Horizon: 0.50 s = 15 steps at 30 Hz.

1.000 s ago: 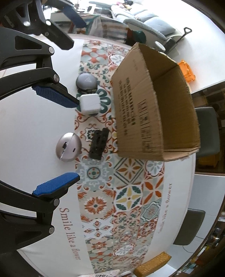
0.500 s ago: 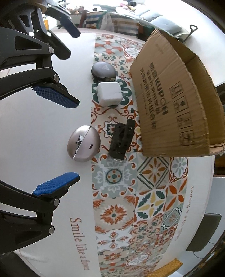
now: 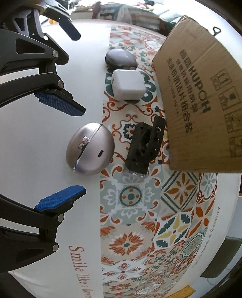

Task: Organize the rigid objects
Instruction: 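Withdraw both open tools from the box toward the remaining items, then grasp the silver mouse with the right tool while the left tool grasps the dark round case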

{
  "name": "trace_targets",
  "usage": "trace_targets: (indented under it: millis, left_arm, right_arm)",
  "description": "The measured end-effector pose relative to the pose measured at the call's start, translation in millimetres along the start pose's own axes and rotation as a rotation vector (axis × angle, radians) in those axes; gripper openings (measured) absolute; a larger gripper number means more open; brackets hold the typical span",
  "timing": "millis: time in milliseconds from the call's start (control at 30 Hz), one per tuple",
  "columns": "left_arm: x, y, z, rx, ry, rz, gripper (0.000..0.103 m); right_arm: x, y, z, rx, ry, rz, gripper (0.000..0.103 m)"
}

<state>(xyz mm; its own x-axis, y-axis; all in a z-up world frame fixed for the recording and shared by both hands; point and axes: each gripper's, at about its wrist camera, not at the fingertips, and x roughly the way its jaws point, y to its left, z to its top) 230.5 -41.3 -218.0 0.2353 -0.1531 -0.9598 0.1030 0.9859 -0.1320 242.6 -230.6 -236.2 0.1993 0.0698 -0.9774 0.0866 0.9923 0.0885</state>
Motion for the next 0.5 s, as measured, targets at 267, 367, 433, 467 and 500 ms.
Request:
trace_targets:
  millis: [267,367,433,467,500]
  left_arm:
    - [6.7,-3.2,3.2,0.004,0.004,0.020,0.086]
    - [8.4,-1.5,3.3,0.003,-0.001,0.030,0.086]
    - [9.4,-1.1,3.8,0.004,-0.002,0.032,0.086]
    - [9.6,-0.8,3.8,0.006,-0.005,0.034,0.086]
    - [9.8,-0.6,3.7,0.007,-0.006,0.035,0.086]
  right_arm:
    - [14.6,12.2,10.5,-0.056,-0.018,-0.045,0.076]
    - [18.1,14.2,11.6,-0.052,-0.012,-0.044,0.070]
    - [22.1,16.3,10.6,-0.045,-0.004,-0.040,0.065]
    - [22.7,16.6,10.6,-0.045,-0.010,-0.042,0.064]
    - [23.4,16.8,9.9,-0.045,-0.015,-0.041,0.064]
